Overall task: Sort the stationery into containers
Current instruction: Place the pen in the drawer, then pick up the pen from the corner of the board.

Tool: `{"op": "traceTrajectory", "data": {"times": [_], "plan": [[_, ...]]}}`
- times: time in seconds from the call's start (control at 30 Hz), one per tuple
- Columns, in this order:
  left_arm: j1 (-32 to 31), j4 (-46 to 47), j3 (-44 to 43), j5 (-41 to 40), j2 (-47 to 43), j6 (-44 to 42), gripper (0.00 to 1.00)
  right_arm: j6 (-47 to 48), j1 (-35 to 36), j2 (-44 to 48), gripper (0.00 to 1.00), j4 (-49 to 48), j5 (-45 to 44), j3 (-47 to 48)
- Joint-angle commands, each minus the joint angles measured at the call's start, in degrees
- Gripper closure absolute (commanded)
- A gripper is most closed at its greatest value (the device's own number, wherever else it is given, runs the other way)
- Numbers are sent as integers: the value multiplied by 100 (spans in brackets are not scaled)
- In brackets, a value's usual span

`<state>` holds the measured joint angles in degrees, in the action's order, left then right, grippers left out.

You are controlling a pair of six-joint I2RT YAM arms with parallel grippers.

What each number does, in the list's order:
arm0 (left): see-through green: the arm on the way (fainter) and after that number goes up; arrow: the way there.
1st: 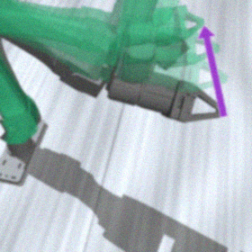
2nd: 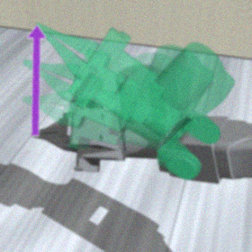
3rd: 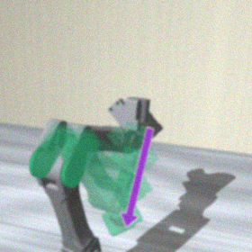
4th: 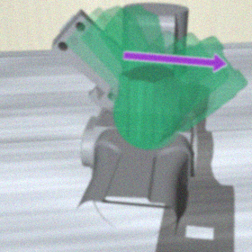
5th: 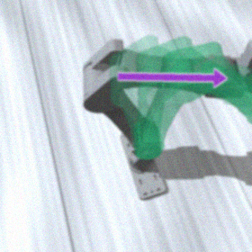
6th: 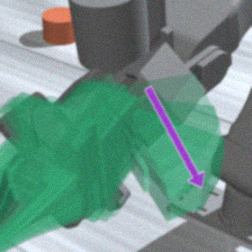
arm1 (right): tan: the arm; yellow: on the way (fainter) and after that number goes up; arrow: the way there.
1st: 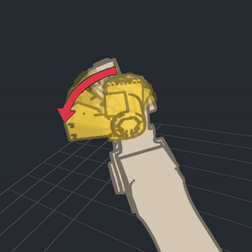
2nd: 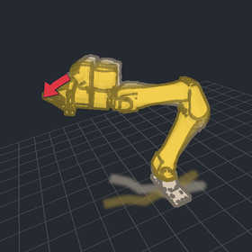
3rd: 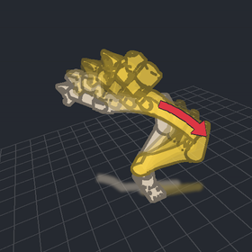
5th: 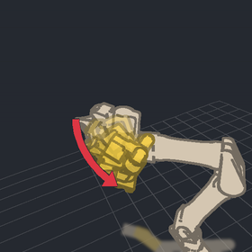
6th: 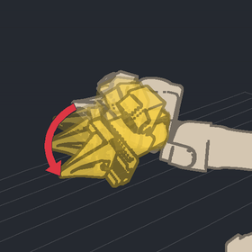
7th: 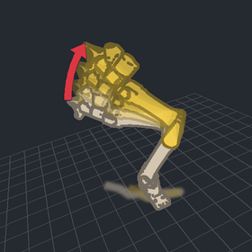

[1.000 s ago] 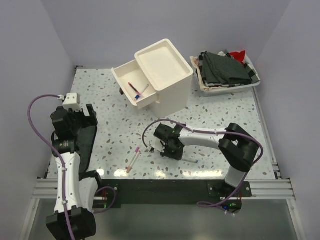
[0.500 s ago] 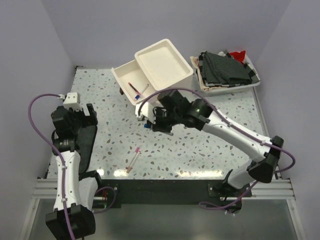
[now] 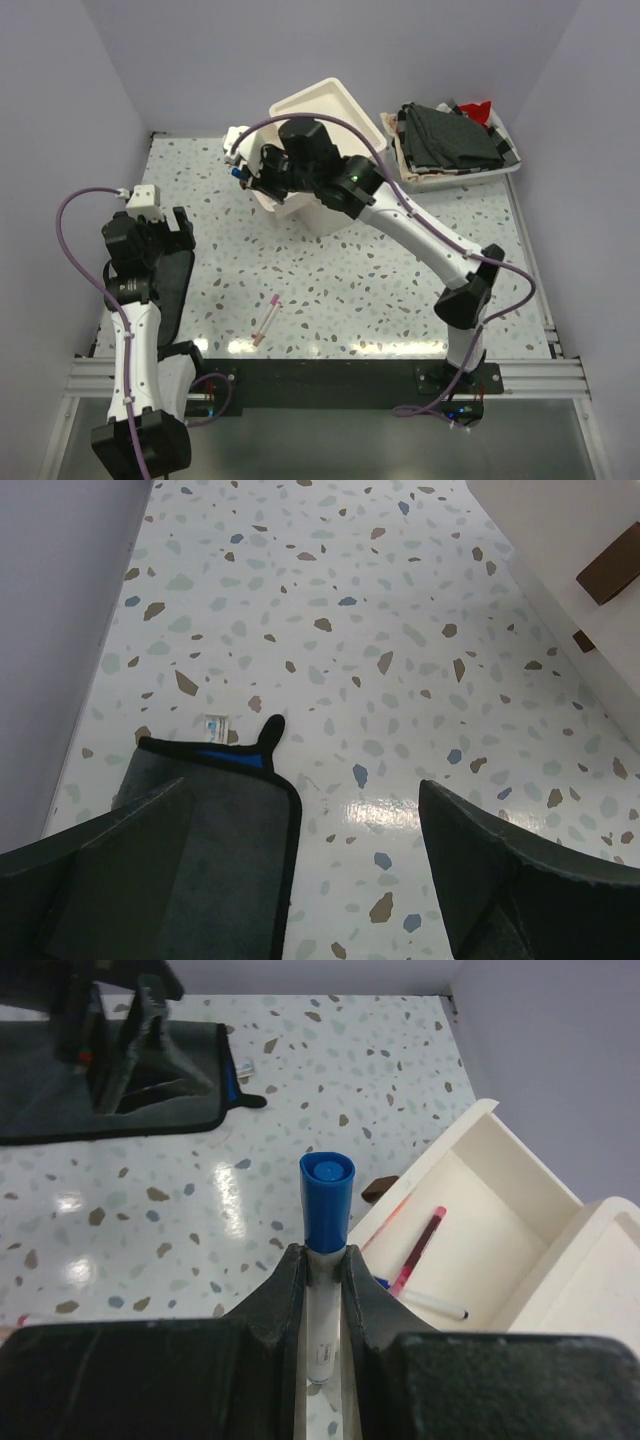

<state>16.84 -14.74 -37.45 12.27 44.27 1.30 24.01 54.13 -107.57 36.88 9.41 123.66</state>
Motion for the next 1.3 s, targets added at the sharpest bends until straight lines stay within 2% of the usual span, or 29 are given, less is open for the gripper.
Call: {"op": "traceTrajectory", "data": {"times": [0.0, 0.27, 0.3, 0.33, 0.37, 0.47, 0.5, 0.6, 0.67, 0.73, 0.77, 0.8, 0.83, 0.93, 1.07, 1.27], "plan": [[-5, 138, -34, -5, -85, -33, 1, -115, -191, -527, 100, -471, -466, 773], [-5, 103, -43, -32, -50, -60, 1, -529, -719, -1081, 100, -752, -589, 1126], [-5, 147, -25, -15, -41, -51, 1, -590, -737, -1108, 94, -753, -615, 1108], [3, 173, -17, 3, -24, -25, 1, -625, -746, -1126, 79, -788, -677, 1091], [-5, 191, 1, 38, -6, -16, 1, -652, -755, -1152, 50, -788, -773, 1082], [3, 252, -17, 65, 46, 2, 1, -819, -746, -1074, 27, -814, -880, 1073], [21, 270, -34, 73, 55, 2, 1, -854, -746, -934, 25, -806, -688, 1064], [3, 305, -17, 74, 90, 2, 1, -977, -737, -696, 23, -648, -266, 977], [3, 332, -8, 65, 108, 28, 1, -829, -720, -328, 28, -367, 751, 705], [3, 349, 1, 56, 108, 37, 1, -14, -650, 171, 32, 18, 1717, -119], [12, 349, 1, 39, 117, 28, 1, 312, -519, 375, 33, 82, 1774, -523], [4, 358, -8, 30, 117, 19, 1, 976, -456, 551, 33, 143, 1844, -1318], [-5, 358, -16, 12, 126, -7, 1, 1453, -378, 875, 33, 518, 2080, -1640], [-5, 384, -43, -76, 134, -59, 1, 2869, -52, 1264, 38, 802, 2065, -2897], [3, 437, -52, -120, 134, -60, 0, 3750, 343, 1450, 40, 549, 1951, -4128], [3, 306, -227, 117, 55, -68, 0, 4085, 844, 633, 48, 241, 1942, -4219]]}}
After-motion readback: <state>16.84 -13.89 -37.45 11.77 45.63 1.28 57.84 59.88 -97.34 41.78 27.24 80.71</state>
